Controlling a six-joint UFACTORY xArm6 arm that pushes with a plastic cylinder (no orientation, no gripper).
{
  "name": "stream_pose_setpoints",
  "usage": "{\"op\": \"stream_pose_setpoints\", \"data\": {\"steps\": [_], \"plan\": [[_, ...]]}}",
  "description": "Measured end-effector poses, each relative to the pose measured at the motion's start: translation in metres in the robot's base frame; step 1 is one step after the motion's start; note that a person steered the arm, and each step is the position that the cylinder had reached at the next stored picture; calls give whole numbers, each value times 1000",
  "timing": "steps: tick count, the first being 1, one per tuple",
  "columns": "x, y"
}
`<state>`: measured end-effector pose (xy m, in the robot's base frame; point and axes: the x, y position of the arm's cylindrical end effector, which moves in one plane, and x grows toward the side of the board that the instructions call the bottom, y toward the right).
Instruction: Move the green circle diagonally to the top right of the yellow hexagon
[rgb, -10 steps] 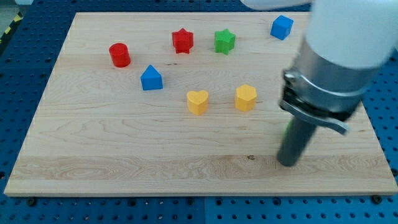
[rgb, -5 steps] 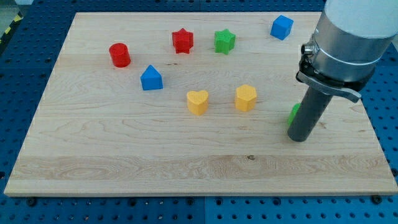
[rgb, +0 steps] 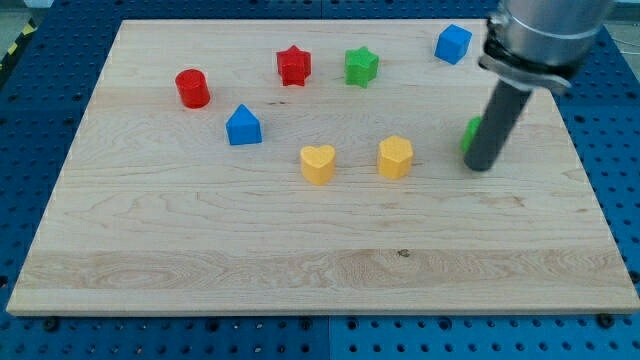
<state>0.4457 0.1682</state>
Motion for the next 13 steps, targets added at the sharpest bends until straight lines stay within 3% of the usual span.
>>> {"op": "stream_pose_setpoints", "data": {"steps": [2, 5, 7, 9, 13], "plan": [[9, 46], [-52, 39], [-67, -3], [-117, -30], [-87, -14]]}}
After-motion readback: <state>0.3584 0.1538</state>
